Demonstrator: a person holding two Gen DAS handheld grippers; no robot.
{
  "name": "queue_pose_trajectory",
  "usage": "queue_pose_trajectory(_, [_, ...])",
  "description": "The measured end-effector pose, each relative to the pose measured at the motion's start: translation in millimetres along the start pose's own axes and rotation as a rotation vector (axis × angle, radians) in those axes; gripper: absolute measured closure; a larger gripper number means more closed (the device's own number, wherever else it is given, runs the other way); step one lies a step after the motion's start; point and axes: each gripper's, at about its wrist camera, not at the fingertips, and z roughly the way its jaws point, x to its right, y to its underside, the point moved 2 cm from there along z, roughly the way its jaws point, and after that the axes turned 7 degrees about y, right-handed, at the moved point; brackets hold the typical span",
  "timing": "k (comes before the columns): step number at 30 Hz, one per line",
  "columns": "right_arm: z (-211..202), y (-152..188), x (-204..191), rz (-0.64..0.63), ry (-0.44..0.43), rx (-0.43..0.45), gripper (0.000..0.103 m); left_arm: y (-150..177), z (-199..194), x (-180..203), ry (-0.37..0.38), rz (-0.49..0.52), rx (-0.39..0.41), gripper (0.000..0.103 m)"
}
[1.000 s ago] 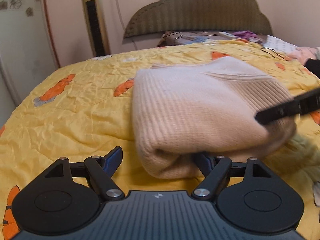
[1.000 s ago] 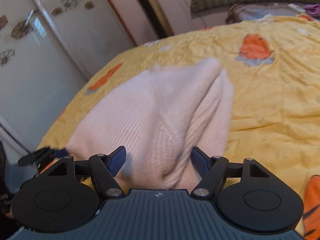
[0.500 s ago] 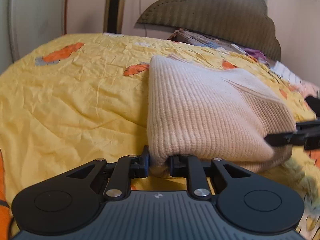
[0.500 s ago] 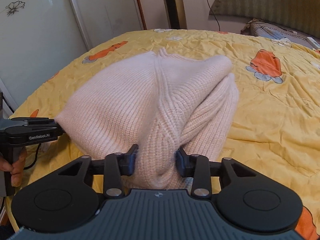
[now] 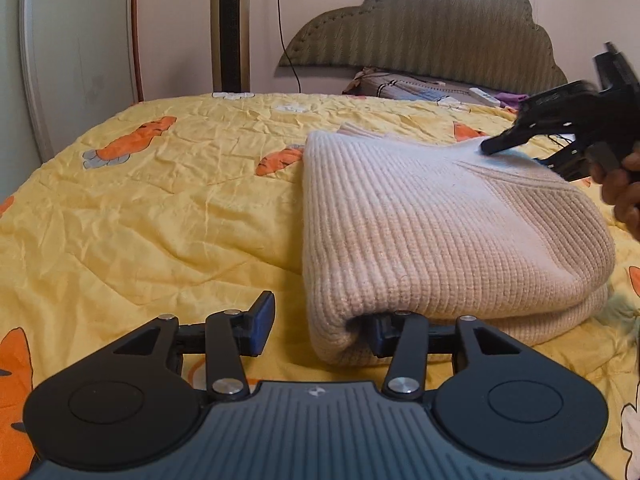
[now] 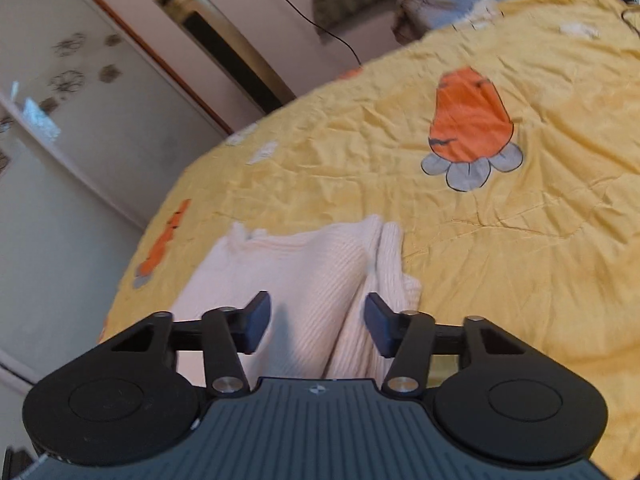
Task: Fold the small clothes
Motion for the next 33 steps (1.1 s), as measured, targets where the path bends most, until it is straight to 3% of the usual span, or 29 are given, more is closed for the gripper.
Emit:
queue_pose_trajectory(1, [9.3, -1.2, -0.8, 0.004, 0.005, -0.012, 0.053, 0.1, 0.1, -1.4, 0.005, 0.0, 0.004, 0.06])
queue_pose_trajectory(2, [17.6, -0.3, -2.5, -0.004, 0.002, -0.016, 0.06, -0.7, -0.5, -4.3, 0.031, -0.021, -0.002, 0.074])
queue_pose_trajectory(3, [22.2, 0.8, -4.7, -0.021, -0.004, -0.021, 0.078, -1.9, -0.9, -7.3, 0.075, -0.043, -0.016, 0.082])
queue_pose_trajectory(6, [10.2, -2.4, -14.6, -0.136, -0.001, 0.017, 0.081, 3.2, 5.4, -8.1, 0.081, -0.012, -0.027, 0.084])
queue_pose_trajectory(9, [23.5, -1.7, 10.3, -0.116, 0.066, -0.016, 0.084, 8.3, 10.0, -4.7, 0.066, 0.002, -0.011, 0.084])
queue_pose_trajectory(12, [19.7, 6.0, 5.5, -0.139, 0.076, 0.027, 0.082, 8.3, 4.0, 0.0, 0.055, 0.054, -0.015, 0.082])
queue_pose_trajectory(16, [2.2, 8.2, -7.8, -0.201, 0.156, 0.061, 0.052, 5.3, -36.6, 5.6, 0.119, 0.147, -0.017, 0.079])
queue_pose_trajectory(17, [-12.7, 9.4, -10.9, -0.199, 0.16, 0.092, 0.052, 3.2, -47.7, 5.1, 0.15, 0.148, -0.008, 0.079])
queue_pose_trajectory(18, [-28.4, 12.3, -13.8, -0.193, 0.139, 0.132, 0.052, -1.1, -56.6, 6.4, 0.19, 0.143, 0.005, 0.079])
queue_pose_trajectory(20, [-62.0, 22.1, -21.7, -0.158, 0.01, 0.203, 0.053, -14.7, -65.3, 13.8, 0.252, 0.123, 0.051, 0.078])
queue_pose_trajectory(22, [-73.7, 35.1, -39.3, -0.168, -0.095, 0.186, 0.041, -32.1, -59.0, 30.3, 0.27, 0.126, 0.11, 0.077])
queue_pose_trajectory(24, [-67.1, 51.8, -63.9, -0.227, -0.124, 0.152, 0.031, -39.8, -35.5, 44.3, 0.243, 0.161, 0.13, 0.071])
queue_pose_trajectory(26, [-46.3, 65.5, -80.8, -0.28, -0.096, 0.101, 0.032, -35.6, 2.1, 51.4, 0.185, 0.198, 0.059, 0.068])
queue_pose_trajectory(28, [-20.6, 76.9, -79.8, -0.298, -0.009, 0.039, 0.038, -23.2, 14.1, 56.5, 0.172, 0.273, 0.112, 0.067])
queue_pose_trajectory(30, [-13.0, 86.4, -67.6, -0.339, -0.023, 0.099, 0.041, -14.5, 13.4, 60.2, 0.15, 0.311, 0.134, 0.067])
queue_pose_trajectory(33, [-15.0, 86.0, -60.5, -0.304, -0.029, 0.1, 0.048, -20.0, 4.3, 61.1, 0.151, 0.291, 0.121, 0.067])
